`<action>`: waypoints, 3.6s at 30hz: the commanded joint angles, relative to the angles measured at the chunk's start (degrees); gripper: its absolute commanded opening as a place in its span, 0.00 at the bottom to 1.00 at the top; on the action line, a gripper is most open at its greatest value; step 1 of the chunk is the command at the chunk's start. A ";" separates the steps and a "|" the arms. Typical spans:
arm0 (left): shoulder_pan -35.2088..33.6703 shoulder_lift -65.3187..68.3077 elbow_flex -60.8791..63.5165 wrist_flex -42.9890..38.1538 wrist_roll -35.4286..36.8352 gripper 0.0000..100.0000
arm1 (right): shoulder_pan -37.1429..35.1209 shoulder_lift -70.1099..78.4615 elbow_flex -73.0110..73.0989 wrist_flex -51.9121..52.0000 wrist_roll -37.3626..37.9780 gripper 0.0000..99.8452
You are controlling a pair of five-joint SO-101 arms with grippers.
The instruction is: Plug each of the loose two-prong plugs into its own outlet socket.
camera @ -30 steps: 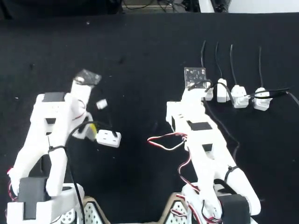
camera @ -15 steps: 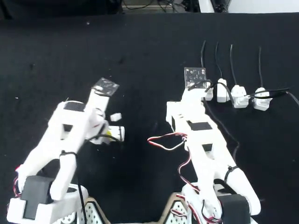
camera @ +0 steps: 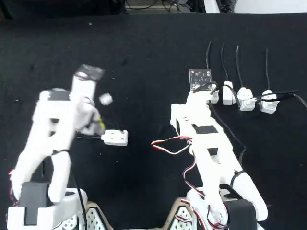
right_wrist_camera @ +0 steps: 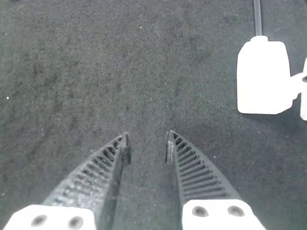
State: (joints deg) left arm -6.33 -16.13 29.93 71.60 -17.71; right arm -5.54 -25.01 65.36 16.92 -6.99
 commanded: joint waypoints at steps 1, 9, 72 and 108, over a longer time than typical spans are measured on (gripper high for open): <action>-11.47 -1.67 -8.22 -2.73 0.70 0.26 | -0.88 -2.15 -3.30 -1.14 -0.44 0.11; -19.30 -1.67 3.56 -27.43 -4.84 0.26 | -0.88 -2.15 -3.30 -0.97 -0.44 0.11; -13.76 33.85 -42.24 -1.23 -3.43 0.03 | -0.70 -2.15 -3.21 -0.97 -0.44 0.11; 11.03 14.95 -54.73 24.79 19.34 0.03 | -0.53 -5.41 -2.07 0.18 -0.53 0.11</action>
State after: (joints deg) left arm -2.64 8.13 -40.57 100.70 0.75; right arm -5.54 -25.36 65.36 16.92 -6.99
